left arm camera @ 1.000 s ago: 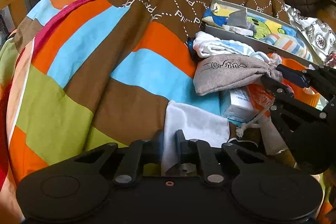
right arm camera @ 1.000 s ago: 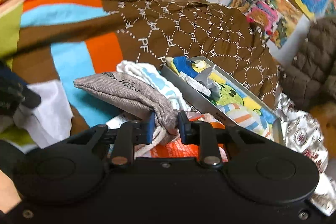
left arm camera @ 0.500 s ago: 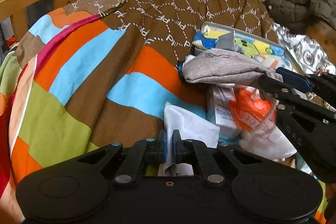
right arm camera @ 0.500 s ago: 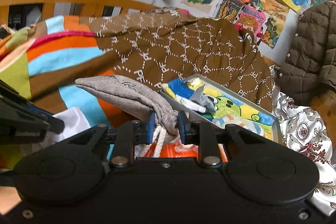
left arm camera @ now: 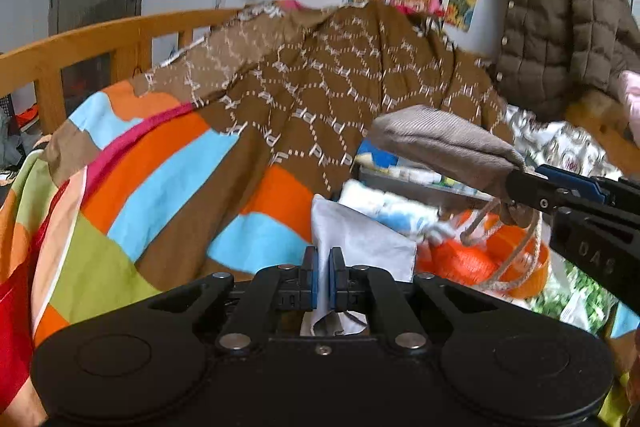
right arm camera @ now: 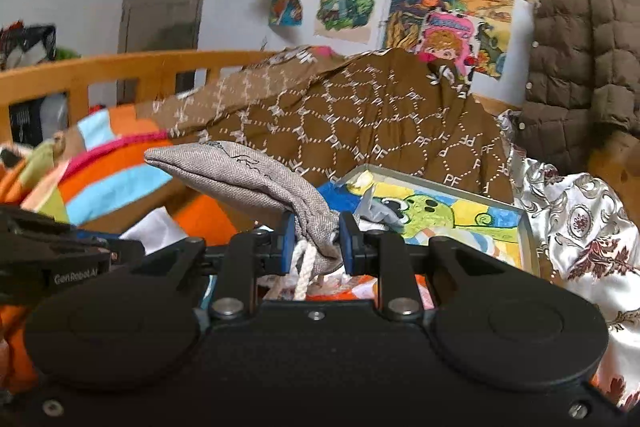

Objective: Organize soft objects
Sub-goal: 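Carry the grey pouch and white cloth with both tools over the tray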

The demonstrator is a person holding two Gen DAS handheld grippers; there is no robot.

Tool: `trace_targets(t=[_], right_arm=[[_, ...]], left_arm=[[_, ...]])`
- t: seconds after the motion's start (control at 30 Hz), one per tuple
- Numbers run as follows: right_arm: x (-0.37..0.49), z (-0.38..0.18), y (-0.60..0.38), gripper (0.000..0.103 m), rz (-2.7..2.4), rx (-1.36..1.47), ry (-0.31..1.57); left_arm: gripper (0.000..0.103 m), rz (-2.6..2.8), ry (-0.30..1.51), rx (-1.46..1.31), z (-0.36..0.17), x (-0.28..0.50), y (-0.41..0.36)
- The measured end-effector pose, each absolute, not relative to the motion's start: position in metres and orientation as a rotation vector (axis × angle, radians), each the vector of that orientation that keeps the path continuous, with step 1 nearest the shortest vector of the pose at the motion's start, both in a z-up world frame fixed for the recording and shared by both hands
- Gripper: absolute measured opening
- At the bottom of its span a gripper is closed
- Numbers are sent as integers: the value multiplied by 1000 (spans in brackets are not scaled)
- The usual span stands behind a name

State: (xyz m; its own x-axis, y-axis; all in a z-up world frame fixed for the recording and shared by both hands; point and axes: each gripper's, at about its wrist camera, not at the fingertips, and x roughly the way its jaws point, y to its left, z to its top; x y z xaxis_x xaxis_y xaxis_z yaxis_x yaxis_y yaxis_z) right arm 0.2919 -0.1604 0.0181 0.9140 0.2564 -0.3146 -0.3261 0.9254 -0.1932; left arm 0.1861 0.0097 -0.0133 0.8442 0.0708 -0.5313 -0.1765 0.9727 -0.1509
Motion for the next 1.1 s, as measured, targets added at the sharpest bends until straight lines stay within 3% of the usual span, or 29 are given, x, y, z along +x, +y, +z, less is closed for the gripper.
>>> trace_targets(t=[0.6,1.1], right_arm=[[268,50,-202,16,193,-139,208],[286,55,-245,16,-15,-79,167]], left_arm=[[5,111,319,-183,20,168,1],[5,-50,173,-121,49,236,-36]])
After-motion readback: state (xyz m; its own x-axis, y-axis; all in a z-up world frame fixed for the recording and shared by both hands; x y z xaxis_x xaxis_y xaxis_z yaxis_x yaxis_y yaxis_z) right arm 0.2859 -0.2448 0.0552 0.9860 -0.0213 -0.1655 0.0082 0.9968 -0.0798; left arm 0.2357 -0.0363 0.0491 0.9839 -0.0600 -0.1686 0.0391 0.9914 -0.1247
